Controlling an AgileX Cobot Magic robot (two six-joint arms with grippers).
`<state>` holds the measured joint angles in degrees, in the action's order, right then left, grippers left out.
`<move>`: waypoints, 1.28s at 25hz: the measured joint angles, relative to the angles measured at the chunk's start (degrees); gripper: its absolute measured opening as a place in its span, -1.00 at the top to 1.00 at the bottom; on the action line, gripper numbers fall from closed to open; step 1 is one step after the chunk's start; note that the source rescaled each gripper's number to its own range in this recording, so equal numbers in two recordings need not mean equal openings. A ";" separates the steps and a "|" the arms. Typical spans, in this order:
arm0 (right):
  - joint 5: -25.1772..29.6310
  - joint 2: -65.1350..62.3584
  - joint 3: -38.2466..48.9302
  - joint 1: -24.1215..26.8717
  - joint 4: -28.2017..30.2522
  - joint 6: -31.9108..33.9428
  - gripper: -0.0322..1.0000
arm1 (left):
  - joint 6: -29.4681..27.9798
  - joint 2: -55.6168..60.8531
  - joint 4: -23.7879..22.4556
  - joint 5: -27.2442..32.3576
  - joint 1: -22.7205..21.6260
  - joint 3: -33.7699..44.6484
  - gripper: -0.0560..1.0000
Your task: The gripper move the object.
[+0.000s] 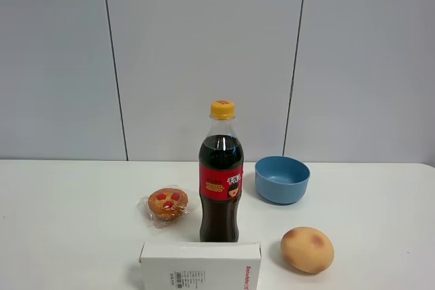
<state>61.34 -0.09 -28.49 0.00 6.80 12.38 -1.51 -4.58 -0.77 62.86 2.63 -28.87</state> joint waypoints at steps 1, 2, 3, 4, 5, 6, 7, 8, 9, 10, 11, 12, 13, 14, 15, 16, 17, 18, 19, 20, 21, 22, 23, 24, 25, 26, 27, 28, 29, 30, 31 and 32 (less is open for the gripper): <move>0.00 0.00 0.00 0.00 0.00 0.00 -1.00 | 0.05 0.00 0.25 -0.67 -0.28 0.61 -0.87; 0.00 0.00 0.00 0.00 0.00 0.00 -1.00 | 0.05 0.00 0.30 -1.14 -0.72 0.82 -0.86; 0.00 0.00 0.00 0.00 0.00 0.00 -1.00 | 0.05 0.00 0.30 -1.44 -1.49 0.80 -0.86; 0.00 0.00 0.00 0.00 0.00 0.00 -1.00 | 0.05 0.00 0.31 -1.71 -2.55 0.80 -0.86; 0.00 0.00 0.00 0.00 0.00 0.00 -1.00 | 0.05 0.00 0.31 -1.85 -3.62 0.80 -0.86; 0.00 0.00 0.00 0.00 0.00 0.00 -1.00 | 0.05 0.00 0.31 -1.85 -5.05 0.80 -0.86; 0.00 0.00 0.00 0.00 0.00 0.00 -1.00 | 0.05 0.00 0.31 -1.85 -6.29 0.85 -0.86; 0.00 0.00 0.00 0.00 0.00 0.00 -1.00 | 0.05 0.07 0.31 -1.85 -7.10 0.85 -0.86; 0.00 0.00 0.00 0.00 0.00 0.00 -1.00 | 0.05 0.40 0.31 -1.85 -7.40 0.86 -0.85; 0.00 0.00 0.00 0.00 0.00 0.00 -1.00 | 0.05 0.85 0.37 -1.85 -7.51 0.86 -0.83; 0.00 0.00 0.00 0.00 0.00 0.00 -1.00 | 0.05 1.60 0.37 -1.85 -7.62 0.86 -0.81; 0.00 0.00 0.00 0.00 0.00 0.00 -1.00 | 0.05 2.47 0.37 -1.85 -7.69 0.86 -0.79; 0.00 0.00 0.00 0.00 0.00 0.00 -1.00 | 0.19 3.50 0.37 -1.85 -7.69 0.86 -0.79; 0.00 0.00 0.00 0.00 0.00 0.00 -1.00 | 0.18 4.17 0.37 -1.85 -7.69 0.86 -0.79; 0.00 0.00 0.00 0.00 0.00 0.00 -1.00 | 0.18 4.69 0.37 -1.85 -7.69 0.86 -0.79; 0.00 0.00 0.00 0.00 0.00 0.00 -1.00 | 0.25 4.77 0.37 -1.85 -7.69 0.86 -0.78; 0.00 0.00 0.00 0.00 0.00 0.00 -1.00 | 0.25 4.77 0.37 -1.85 -7.69 0.86 -0.78; 0.00 0.00 0.00 0.00 0.00 0.00 -1.00 | 0.30 4.77 0.37 -1.85 -7.69 0.86 -0.78; 0.00 0.00 0.00 0.00 0.00 0.00 -1.00 | 0.30 4.77 0.37 -1.85 -7.69 0.86 -0.78; 0.00 0.00 0.00 0.00 0.00 0.00 -1.00 | 0.30 4.77 0.37 -1.85 -7.69 0.86 -0.78; 0.00 0.00 0.00 0.00 0.00 0.00 -1.00 | 0.30 4.77 0.37 -1.85 -7.69 0.86 -0.78; 0.00 0.00 0.00 0.00 0.00 0.00 -1.00 | 0.30 4.77 0.37 -1.85 -7.69 0.86 -0.78; 0.00 0.00 0.00 0.00 0.00 0.00 -1.00 | 0.30 4.77 0.37 -1.85 -7.69 0.86 -0.78; 0.00 0.00 0.00 0.00 0.00 0.00 -1.00 | 0.30 4.77 0.37 -1.85 -7.69 0.86 -0.78; 0.00 0.00 0.00 0.00 0.00 0.00 -1.00 | 0.24 4.77 0.37 -1.85 -7.69 0.86 -0.77; 0.00 0.00 0.00 0.00 0.00 0.00 -1.00 | 0.24 4.77 0.37 -1.85 -7.69 0.86 -0.76; 0.00 0.00 0.00 0.00 0.00 0.00 -1.00 | 0.24 4.77 0.37 -1.85 -7.69 0.86 -0.76; 0.00 0.00 0.00 0.00 0.00 0.00 -1.00 | 0.24 4.77 0.37 -1.85 -7.69 0.86 -0.76; 0.00 0.00 0.00 0.00 0.00 0.00 -1.00 | 0.24 4.77 0.37 -1.85 -7.69 0.86 -0.75; 0.00 0.00 0.00 0.00 0.00 0.00 -1.00 | 0.24 4.77 0.37 -1.85 -7.69 0.86 -0.75; 0.00 0.00 0.00 0.00 0.00 0.00 -1.00 | 0.24 4.77 0.37 -1.85 -7.69 0.86 -0.75; 0.00 0.00 0.00 0.00 0.00 0.00 -1.00 | 0.24 4.77 0.37 -1.85 -7.69 0.86 -0.75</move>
<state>61.34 -0.09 -28.49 0.00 6.80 12.38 -1.27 0.18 -0.40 61.02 -5.06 -28.01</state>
